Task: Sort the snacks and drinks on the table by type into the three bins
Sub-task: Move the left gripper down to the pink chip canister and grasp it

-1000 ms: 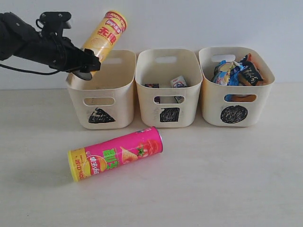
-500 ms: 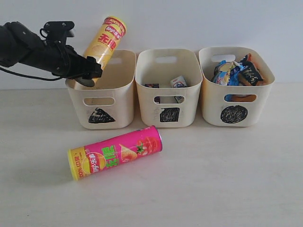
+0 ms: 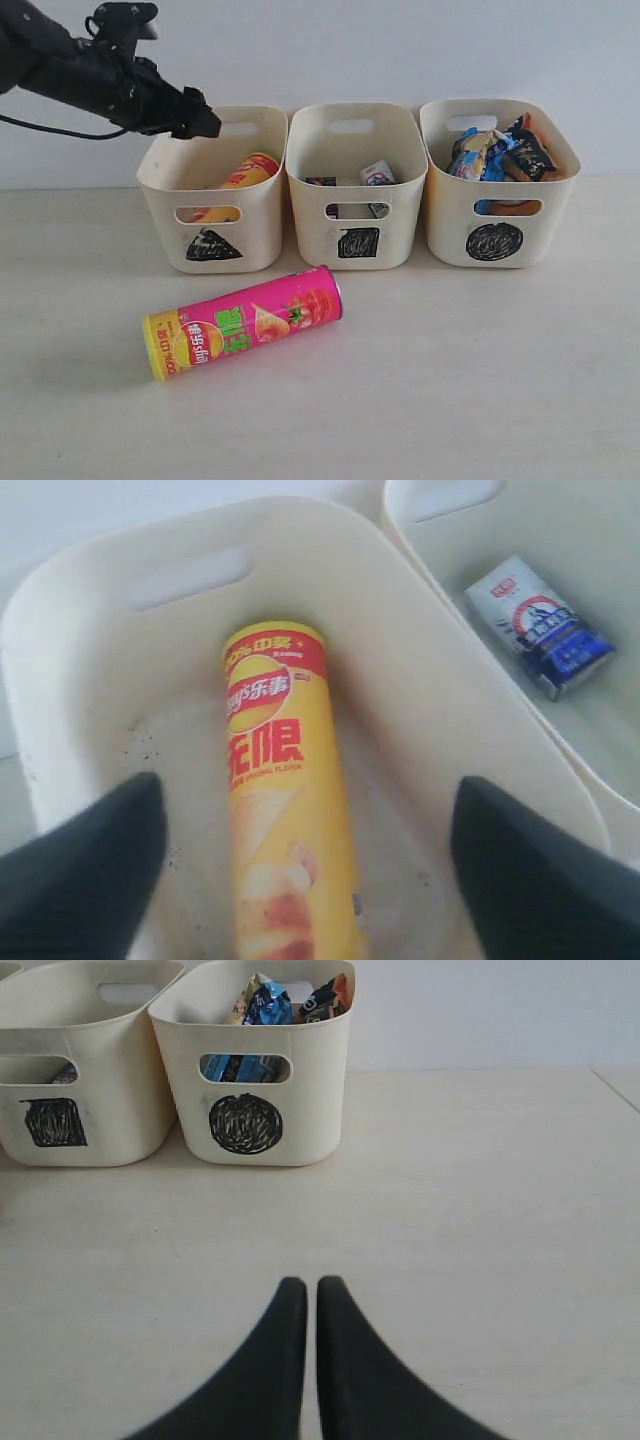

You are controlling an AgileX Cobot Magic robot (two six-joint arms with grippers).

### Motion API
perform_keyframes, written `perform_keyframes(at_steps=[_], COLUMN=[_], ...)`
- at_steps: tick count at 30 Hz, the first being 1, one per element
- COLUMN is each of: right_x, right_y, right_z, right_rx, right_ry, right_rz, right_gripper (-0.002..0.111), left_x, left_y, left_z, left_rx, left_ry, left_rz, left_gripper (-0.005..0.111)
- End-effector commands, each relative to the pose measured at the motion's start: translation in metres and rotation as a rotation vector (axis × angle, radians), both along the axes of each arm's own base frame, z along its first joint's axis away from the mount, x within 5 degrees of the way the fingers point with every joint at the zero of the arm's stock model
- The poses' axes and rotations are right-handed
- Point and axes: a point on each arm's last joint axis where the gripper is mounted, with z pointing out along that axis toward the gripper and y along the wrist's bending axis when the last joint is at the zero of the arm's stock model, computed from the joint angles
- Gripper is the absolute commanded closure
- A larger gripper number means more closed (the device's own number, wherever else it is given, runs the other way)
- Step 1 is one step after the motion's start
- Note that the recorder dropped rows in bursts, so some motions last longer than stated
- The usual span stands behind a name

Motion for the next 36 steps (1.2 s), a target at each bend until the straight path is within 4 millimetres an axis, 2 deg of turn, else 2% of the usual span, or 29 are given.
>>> perform_keyframes(at_steps=[1, 3, 6, 14, 19, 27, 32, 36], right_x=[0.000, 0.000, 0.000, 0.000, 0.000, 0.000, 0.000, 0.000], right_y=[0.000, 0.000, 0.000, 0.000, 0.000, 0.000, 0.000, 0.000], right_z=[0.000, 0.000, 0.000, 0.000, 0.000, 0.000, 0.000, 0.000], right_rx=[-0.002, -0.002, -0.002, -0.002, -0.002, -0.002, -0.002, -0.002], right_ry=[-0.007, -0.007, -0.007, -0.007, -0.007, -0.007, -0.007, -0.007], right_rz=[0.000, 0.000, 0.000, 0.000, 0.000, 0.000, 0.000, 0.000], right_gripper=[0.107, 0.107, 0.107, 0.107, 0.107, 0.107, 0.107, 0.107], left_x=[-0.024, -0.035, -0.046, -0.073, -0.093, -0.110, -0.119, -0.124], left_y=[0.000, -0.001, 0.000, -0.001, -0.024, -0.063, -0.073, -0.078], left_z=[0.043, 0.054, 0.059, 0.052, 0.044, 0.039, 0.029, 0.008], left_rx=[0.053, 0.052, 0.095, 0.162, 0.304, 0.479, 0.585, 0.602], left_ry=[-0.031, -0.006, 0.039, 0.257, 0.362, 0.341, 0.354, 0.363], left_rz=[-0.102, -0.146, -0.199, -0.372, -0.512, -0.612, -0.647, -0.659], left_gripper=[0.102, 0.102, 0.102, 0.102, 0.102, 0.102, 0.102, 0.102])
